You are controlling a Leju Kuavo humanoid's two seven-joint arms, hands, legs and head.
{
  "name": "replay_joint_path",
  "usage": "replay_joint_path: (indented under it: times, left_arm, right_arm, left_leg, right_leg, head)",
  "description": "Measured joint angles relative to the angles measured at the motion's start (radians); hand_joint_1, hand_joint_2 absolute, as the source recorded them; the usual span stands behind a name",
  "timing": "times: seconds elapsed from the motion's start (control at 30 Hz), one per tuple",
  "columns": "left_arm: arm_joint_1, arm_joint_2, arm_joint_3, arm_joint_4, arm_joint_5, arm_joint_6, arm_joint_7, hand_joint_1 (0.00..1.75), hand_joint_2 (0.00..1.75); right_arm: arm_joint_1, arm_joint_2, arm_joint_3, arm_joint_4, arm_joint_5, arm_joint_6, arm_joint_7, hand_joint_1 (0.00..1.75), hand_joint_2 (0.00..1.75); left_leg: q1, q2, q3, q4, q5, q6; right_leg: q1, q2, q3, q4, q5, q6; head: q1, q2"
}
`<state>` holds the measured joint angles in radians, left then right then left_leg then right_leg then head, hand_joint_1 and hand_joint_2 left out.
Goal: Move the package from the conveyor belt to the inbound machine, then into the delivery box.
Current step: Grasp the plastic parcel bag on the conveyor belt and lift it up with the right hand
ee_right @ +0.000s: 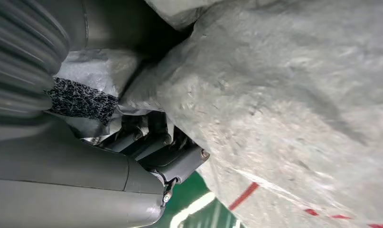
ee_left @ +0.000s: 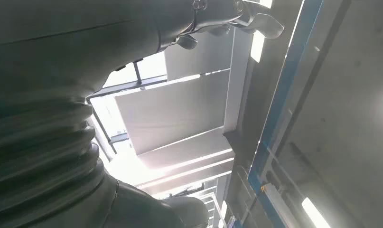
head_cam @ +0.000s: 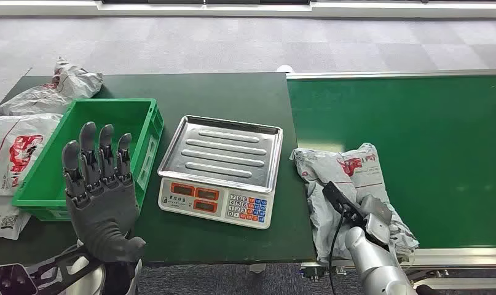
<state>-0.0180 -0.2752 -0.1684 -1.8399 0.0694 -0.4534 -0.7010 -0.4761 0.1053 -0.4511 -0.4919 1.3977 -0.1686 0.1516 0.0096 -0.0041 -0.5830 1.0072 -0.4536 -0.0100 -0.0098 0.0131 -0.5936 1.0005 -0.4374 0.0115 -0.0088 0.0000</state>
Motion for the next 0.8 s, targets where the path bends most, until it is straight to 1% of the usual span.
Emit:
replay_joint_path:
  times: [0.1,0.17,0.27,0.33,0.4,0.47,0.57,0.63,0.7,0.8]
  left_arm:
    - [0.001,-0.001,0.006,-0.003,-0.002,0.0,0.0,0.0,1.75]
    - [0.002,-0.002,0.013,-0.006,-0.006,0.0,0.0,0.0,1.75]
    - [0.003,-0.003,0.022,-0.013,-0.015,-0.002,-0.001,0.0,1.75]
    - [0.006,-0.004,0.031,-0.023,-0.018,-0.001,-0.001,0.0,1.75]
    - [0.011,-0.005,0.04,-0.035,-0.018,0.002,-0.001,0.0,1.75]
    - [0.014,-0.005,0.044,-0.042,-0.017,0.005,-0.001,0.0,1.75]
    - [0.015,-0.006,0.045,-0.047,-0.016,0.007,-0.001,0.0,1.75]
    - [0.015,-0.006,0.045,-0.047,-0.015,0.007,-0.001,0.0,1.75]
    - [0.015,-0.006,0.045,-0.045,-0.013,0.008,-0.001,0.0,1.75]
    - [0.014,-0.006,0.044,-0.04,-0.009,0.009,-0.001,0.0,1.75]
  right_arm:
    - [-0.001,0.003,0.002,0.001,-0.004,-0.001,-0.015,1.75,1.75]
    - [-0.001,0.007,0.006,0.001,-0.012,0.003,-0.043,1.75,1.75]
    - [0.005,0.015,0.027,-0.011,-0.041,-0.002,-0.147,1.75,1.75]
    - [0.034,0.038,0.057,-0.089,-0.085,-0.067,-0.228,1.75,1.75]
    - [0.082,0.074,0.104,-0.251,-0.143,-0.196,-0.282,1.75,1.75]
    - [0.124,0.108,0.165,-0.456,-0.168,-0.296,-0.272,1.75,1.75]
    - [0.172,0.138,0.255,-0.767,-0.142,-0.336,-0.206,1.75,1.75]
    - [0.191,0.149,0.299,-0.926,-0.121,-0.376,-0.188,1.75,1.75]
    - [0.204,0.155,0.323,-1.036,-0.111,-0.411,-0.181,1.75,1.75]
    - [0.223,0.159,0.346,-1.135,-0.109,-0.441,-0.18,1.75,1.75]
  left_leg:
    - [0.0,0.0,0.0,0.0,0.0,0.0]
    - [0.0,0.0,-0.001,0.0,0.0,0.0]
    - [0.0,0.001,-0.002,0.0,0.0,-0.001]
    - [0.0,0.001,-0.004,0.0,0.0,-0.001]
    - [0.0,0.0,-0.006,0.0,0.001,-0.002]
    - [0.0,0.0,-0.007,0.0,0.001,-0.002]
    - [0.0,-0.002,-0.008,0.0,0.001,-0.003]
    - [0.0,-0.002,-0.009,0.0,0.001,-0.003]
    - [0.0,-0.002,-0.009,0.0,0.0,-0.003]
    - [0.0,-0.002,-0.009,0.0,-0.001,-0.002]
  right_leg:
    - [0.0,0.0,-0.001,0.0,0.0,0.0]
    - [0.0,0.0,-0.001,0.0,0.0,0.0]
    - [0.0,0.001,-0.003,0.0,0.0,0.0]
    - [0.0,0.001,-0.005,0.001,0.0,0.0]
    - [0.0,0.001,-0.008,0.002,0.0,-0.001]
    - [0.0,0.001,-0.009,0.002,0.0,-0.001]
    - [0.0,-0.001,-0.01,0.002,-0.002,-0.003]
    - [0.0,-0.002,-0.01,0.002,-0.003,-0.003]
    - [0.0,-0.002,-0.01,0.002,-0.003,-0.003]
    - [-0.001,-0.002,-0.01,0.002,-0.003,-0.003]
  head:
    - [0.0,0.0]
    - [0.0,0.0]
    - [0.0,0.0]
    - [0.0,0.0]
    - [0.0,0.0]
    - [0.0,0.0]
    - [0.0,0.0]
    - [0.0,0.0]
    - [0.0,0.0]
    - [0.0,0.0]
